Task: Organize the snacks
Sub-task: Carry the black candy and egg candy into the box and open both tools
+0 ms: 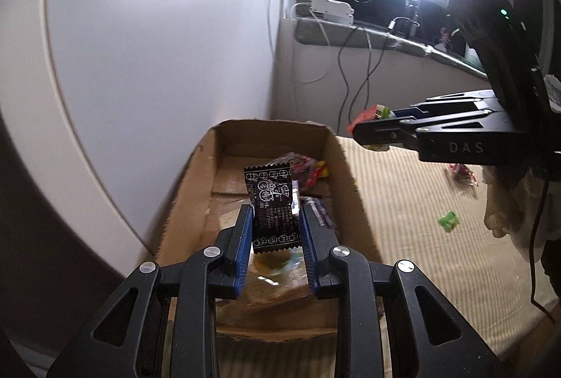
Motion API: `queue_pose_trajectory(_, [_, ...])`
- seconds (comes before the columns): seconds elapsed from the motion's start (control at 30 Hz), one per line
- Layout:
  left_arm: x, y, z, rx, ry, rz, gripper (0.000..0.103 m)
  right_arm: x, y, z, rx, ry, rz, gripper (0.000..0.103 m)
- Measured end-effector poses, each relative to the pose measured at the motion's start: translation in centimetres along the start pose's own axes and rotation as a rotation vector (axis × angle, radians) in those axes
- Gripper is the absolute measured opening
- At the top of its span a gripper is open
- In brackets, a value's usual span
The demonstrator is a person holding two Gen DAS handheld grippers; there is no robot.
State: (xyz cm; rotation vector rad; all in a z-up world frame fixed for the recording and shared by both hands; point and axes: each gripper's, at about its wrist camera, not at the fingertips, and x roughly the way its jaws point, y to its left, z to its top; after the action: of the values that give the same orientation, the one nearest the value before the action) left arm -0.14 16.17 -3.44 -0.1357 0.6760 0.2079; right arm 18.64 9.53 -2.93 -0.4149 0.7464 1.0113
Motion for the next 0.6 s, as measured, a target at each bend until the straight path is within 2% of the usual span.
queue_pose_trajectory(0.3, [0.7,1.5,-0.6,-0.016,0.019,0.019,0.025,3.9,1.7,2.2,-0.025,0.028,0.039,0.025])
queue_pose_trajectory(0.6, [1.2,1.8,-0.7,-0.015,0.024,0.020,0.025,7.0,1.9,2.9,-0.019,0.064,0.061,0.025])
